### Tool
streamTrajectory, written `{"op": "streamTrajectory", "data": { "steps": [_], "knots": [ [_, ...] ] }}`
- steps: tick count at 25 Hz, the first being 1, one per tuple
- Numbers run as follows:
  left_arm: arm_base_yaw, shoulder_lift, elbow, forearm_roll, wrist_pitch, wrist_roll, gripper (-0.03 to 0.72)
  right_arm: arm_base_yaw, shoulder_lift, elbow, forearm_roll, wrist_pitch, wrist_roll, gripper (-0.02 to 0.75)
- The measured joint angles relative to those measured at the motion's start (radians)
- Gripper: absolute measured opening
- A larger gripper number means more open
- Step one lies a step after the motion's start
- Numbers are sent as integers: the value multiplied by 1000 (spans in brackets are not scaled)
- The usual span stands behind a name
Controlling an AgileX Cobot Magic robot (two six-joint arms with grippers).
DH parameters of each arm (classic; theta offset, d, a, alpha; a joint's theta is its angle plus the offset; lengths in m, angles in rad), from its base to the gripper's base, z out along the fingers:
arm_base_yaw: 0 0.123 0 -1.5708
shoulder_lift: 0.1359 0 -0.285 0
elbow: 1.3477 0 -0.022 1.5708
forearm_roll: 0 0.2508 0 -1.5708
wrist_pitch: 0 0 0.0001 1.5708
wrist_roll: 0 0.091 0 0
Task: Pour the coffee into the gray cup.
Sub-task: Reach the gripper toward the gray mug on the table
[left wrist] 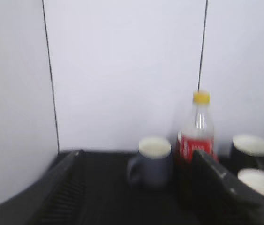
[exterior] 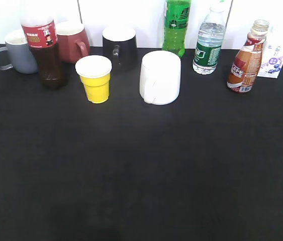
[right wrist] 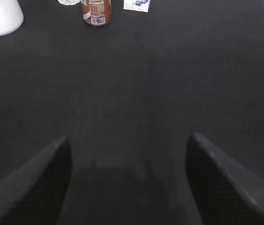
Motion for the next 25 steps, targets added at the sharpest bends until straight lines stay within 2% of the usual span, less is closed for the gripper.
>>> {"op": "streamTrajectory", "data": {
  "steps": [2,8,15,17,21,25],
  "knots": [
    [0,141,21,0,-204,0,522,0,0,0,0,0,0,590],
    [0,622,24,11,-625,0,490,0,0,0,0,0,0,590],
    [0,1228,24,9,-1065,0,487,0,0,0,0,0,0,590],
    [1,1385,22,1,-1177,0,465,0,0,0,0,0,0,590],
    [2,1647,-117,-2,-1237,0,396,0,0,0,0,0,0,590],
    [17,1807,-316,-2,-1217,0,375,0,0,0,0,0,0,590]
  ]
}}
